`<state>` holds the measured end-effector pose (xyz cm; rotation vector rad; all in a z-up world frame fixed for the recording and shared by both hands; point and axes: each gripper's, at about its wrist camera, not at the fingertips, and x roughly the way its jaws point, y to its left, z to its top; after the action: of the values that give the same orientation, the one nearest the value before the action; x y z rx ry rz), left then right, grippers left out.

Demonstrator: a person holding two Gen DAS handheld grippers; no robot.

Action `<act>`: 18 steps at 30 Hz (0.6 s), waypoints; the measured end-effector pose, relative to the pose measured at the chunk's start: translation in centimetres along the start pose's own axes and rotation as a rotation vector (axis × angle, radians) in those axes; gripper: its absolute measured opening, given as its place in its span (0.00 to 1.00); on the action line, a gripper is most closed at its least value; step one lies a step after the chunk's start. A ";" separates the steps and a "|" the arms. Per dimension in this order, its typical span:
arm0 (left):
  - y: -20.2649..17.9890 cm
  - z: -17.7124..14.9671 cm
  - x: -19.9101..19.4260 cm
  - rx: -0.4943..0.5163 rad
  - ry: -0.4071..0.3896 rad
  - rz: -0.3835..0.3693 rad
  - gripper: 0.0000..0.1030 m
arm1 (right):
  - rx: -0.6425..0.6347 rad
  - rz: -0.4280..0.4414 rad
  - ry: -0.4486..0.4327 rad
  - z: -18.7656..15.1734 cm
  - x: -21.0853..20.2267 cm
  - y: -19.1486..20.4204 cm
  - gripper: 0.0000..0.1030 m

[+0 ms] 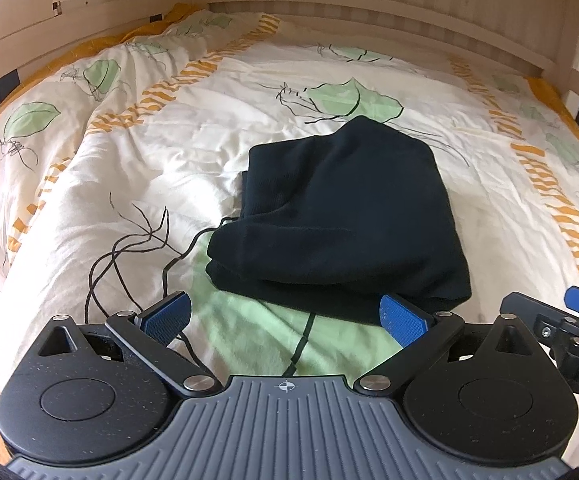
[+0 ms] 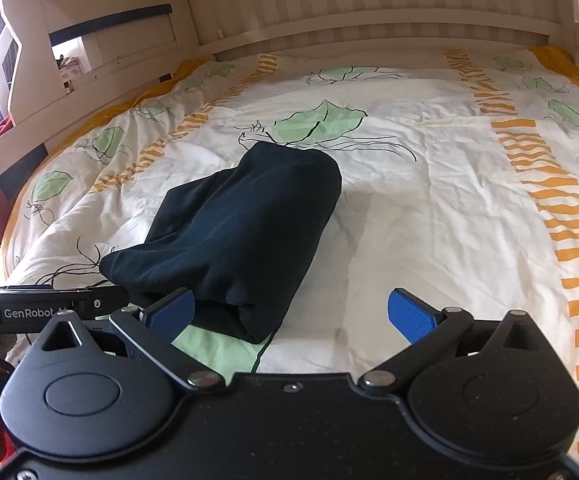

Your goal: Fold large clothes

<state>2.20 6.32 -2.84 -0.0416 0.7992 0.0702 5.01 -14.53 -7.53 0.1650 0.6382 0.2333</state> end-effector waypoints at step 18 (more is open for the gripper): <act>0.0 -0.3 0.4 -0.022 0.031 -0.009 0.99 | -0.010 0.002 0.019 -0.1 0.5 0.3 1.00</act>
<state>2.28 6.36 -3.33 -0.0670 0.8292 0.0698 5.30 -14.11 -7.83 0.1542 0.6561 0.2401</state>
